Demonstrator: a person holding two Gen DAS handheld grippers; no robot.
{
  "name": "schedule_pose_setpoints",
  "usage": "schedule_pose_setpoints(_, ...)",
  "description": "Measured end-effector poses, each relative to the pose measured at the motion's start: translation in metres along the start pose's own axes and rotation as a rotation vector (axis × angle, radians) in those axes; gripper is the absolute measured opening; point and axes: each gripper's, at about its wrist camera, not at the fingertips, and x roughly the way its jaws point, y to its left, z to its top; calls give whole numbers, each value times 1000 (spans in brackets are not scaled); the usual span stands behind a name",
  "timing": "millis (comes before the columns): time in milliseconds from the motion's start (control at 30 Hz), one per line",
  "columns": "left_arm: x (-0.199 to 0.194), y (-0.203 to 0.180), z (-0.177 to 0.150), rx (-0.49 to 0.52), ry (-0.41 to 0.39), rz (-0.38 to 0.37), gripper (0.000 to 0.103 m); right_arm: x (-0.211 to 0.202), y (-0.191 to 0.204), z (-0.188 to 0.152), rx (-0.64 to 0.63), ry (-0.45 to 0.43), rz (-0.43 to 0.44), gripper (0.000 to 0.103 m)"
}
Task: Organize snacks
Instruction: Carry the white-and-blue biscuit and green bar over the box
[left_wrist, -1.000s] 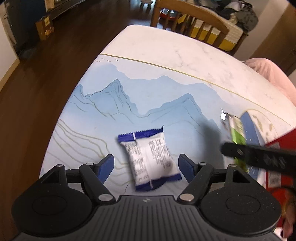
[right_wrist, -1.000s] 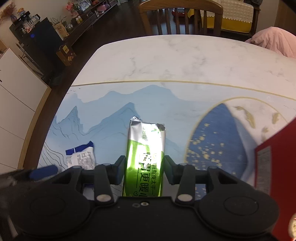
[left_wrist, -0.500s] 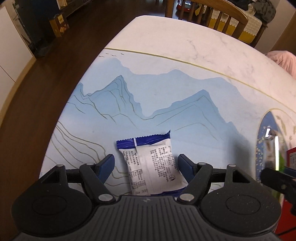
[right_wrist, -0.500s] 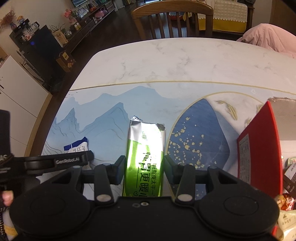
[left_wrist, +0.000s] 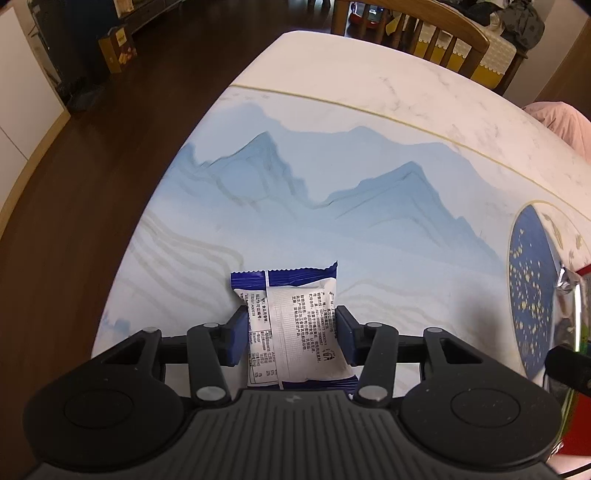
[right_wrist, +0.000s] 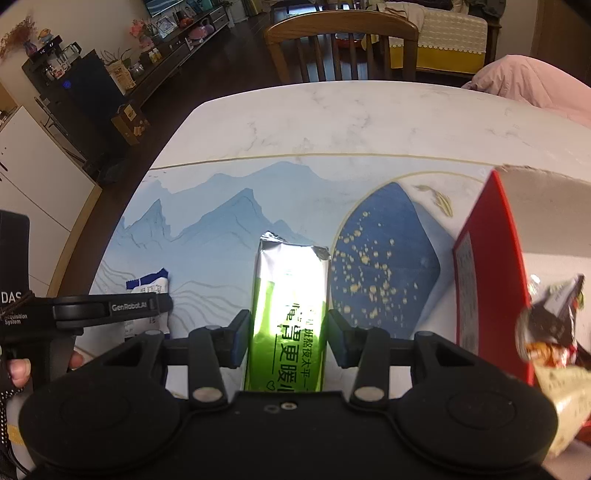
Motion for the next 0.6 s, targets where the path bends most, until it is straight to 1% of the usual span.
schedule_pose_setpoints(100,-12,8,-11,9,-2,-19,48,-11,4,-9,4,-4,-13,43)
schedule_pose_setpoints(267,-39,14,-25,42,-19,-80,48,-35,13,-23,3,-17,-29,43)
schedule_pose_setpoints(367,-57,11,-32,79,-42,-117,48,-52,16,-31,6,-36,-41,43)
schedule_pose_setpoints(600,-100,-7,-43,161,-101,-175,48,-90,12,-51,15,-101,-80,43)
